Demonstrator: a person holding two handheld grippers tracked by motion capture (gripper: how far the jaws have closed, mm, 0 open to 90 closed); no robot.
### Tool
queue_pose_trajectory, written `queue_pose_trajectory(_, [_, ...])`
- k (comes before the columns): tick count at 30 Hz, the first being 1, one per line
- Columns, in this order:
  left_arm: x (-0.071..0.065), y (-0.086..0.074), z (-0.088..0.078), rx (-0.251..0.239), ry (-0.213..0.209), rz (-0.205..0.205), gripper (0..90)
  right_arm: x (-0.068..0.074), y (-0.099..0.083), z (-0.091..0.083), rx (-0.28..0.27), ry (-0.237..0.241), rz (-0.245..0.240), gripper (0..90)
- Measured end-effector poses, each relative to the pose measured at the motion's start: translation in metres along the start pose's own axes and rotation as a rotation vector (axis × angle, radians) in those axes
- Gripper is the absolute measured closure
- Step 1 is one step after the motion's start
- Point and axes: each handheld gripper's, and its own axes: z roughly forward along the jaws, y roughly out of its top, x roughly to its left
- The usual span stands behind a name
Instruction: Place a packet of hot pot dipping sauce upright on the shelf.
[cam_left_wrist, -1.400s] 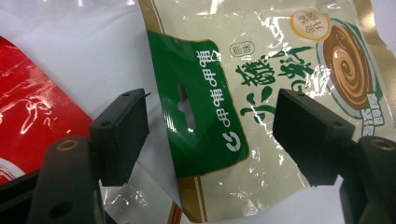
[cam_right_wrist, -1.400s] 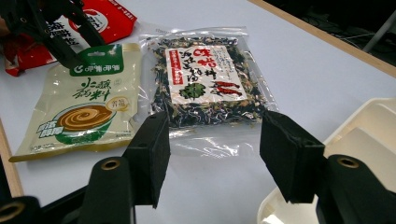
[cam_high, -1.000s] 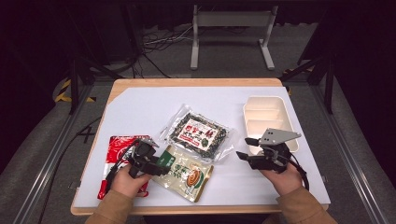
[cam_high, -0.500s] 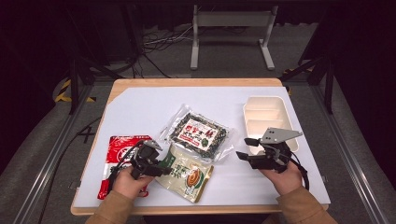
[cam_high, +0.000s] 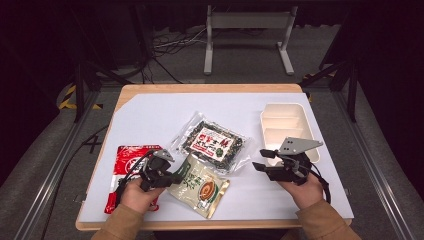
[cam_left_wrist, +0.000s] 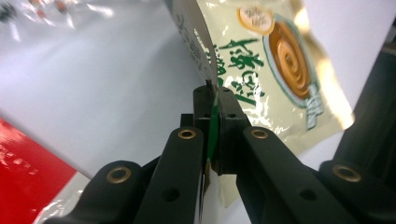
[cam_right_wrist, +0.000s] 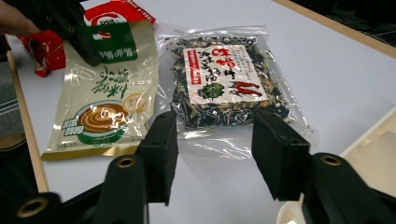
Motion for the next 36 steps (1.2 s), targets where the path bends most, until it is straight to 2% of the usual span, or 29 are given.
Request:
queue_pose_trajectory(2, [-0.002, 0.003, -0.010, -0.048, -0.029, 0.007, 89.5, 0.001, -0.001, 0.002, 0.005, -0.001, -0.019, 54.9])
queue_pose_trajectory(4, [-0.007, 0.006, -0.018, -0.064, -0.018, 0.032, 89.5, 0.003, 0.000, 0.002, 0.005, -0.005, -0.036, 56.0])
queue_pose_trajectory(6, [-0.009, 0.007, -0.021, -0.074, -0.021, 0.039, 89.5, 0.003, 0.000, 0.003, 0.003, -0.004, -0.047, 56.2])
queue_pose_trajectory(8, [-0.018, 0.012, -0.031, -0.107, -0.006, 0.074, 89.5, 0.006, 0.000, 0.004, -0.006, 0.006, -0.071, 59.2])
queue_pose_trajectory(11, [-0.025, 0.016, -0.040, -0.130, 0.001, 0.098, 89.5, 0.007, 0.001, 0.004, -0.013, 0.008, -0.085, 60.2])
queue_pose_trajectory(16, [-0.035, 0.021, -0.054, -0.170, 0.010, 0.138, 89.5, 0.009, 0.001, 0.000, -0.057, 0.009, -0.114, 61.3])
queue_pose_trajectory(20, [-0.042, 0.025, -0.060, -0.174, 0.023, 0.169, 89.6, 0.009, 0.001, -0.003, -0.096, 0.037, -0.126, 63.1])
queue_pose_trajectory(27, [-0.065, 0.038, -0.077, -0.161, 0.096, 0.249, 89.5, 0.015, 0.007, -0.009, -0.106, 0.042, -0.153, 62.8])
queue_pose_trajectory(31, [-0.070, 0.042, -0.083, -0.171, 0.095, 0.254, 89.5, 0.019, 0.015, -0.011, -0.093, 0.056, -0.175, 62.1])
queue_pose_trajectory(36, [-0.073, 0.047, -0.082, -0.147, 0.097, 0.264, 89.5, 0.025, 0.024, -0.012, -0.079, 0.075, -0.193, 59.1])
